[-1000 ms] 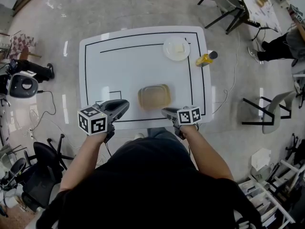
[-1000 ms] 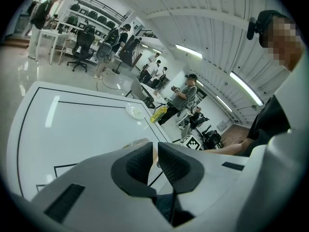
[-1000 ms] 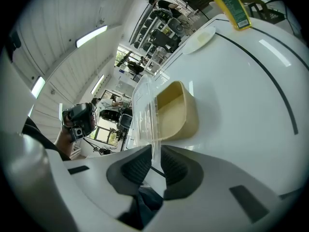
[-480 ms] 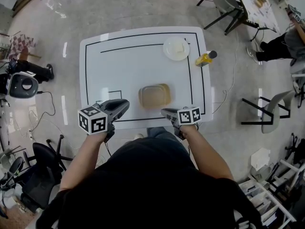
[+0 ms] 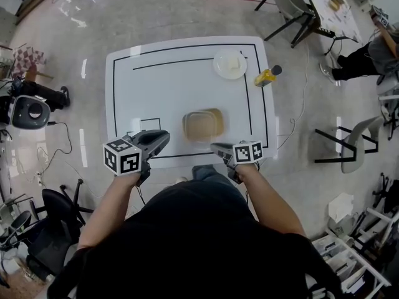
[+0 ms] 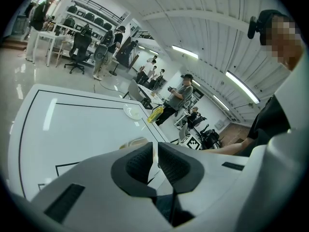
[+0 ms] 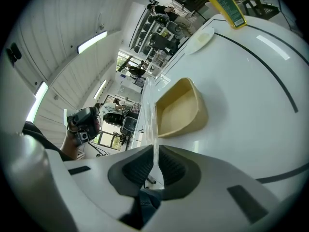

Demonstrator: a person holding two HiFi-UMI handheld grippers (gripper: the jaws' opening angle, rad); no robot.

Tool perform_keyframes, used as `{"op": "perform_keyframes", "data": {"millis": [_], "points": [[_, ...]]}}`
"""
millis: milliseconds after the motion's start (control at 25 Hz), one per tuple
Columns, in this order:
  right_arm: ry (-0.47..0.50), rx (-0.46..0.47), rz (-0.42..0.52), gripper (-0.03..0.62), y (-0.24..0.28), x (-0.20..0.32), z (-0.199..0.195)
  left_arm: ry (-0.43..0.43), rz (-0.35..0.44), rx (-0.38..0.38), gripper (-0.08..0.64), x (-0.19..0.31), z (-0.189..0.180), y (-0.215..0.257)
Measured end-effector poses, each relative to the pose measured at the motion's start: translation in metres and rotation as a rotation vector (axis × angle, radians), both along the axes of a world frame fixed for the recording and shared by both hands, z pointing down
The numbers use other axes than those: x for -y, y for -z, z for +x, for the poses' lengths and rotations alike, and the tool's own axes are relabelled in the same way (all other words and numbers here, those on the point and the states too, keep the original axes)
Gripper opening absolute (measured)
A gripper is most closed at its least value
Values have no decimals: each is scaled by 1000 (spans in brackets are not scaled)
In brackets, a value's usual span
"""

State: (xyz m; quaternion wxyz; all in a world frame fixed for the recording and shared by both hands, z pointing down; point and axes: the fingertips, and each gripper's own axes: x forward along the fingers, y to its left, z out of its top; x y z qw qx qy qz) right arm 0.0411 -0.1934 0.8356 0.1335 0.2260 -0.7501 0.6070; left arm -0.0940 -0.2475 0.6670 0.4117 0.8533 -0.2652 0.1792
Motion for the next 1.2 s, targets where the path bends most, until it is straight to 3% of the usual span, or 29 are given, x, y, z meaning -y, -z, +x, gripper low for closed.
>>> {"op": "perform_keyframes", "data": {"millis": [1200], "points": [[-20, -6, 91, 44, 52, -28, -24, -4, 69, -19, 51, -48, -26, 38]]}}
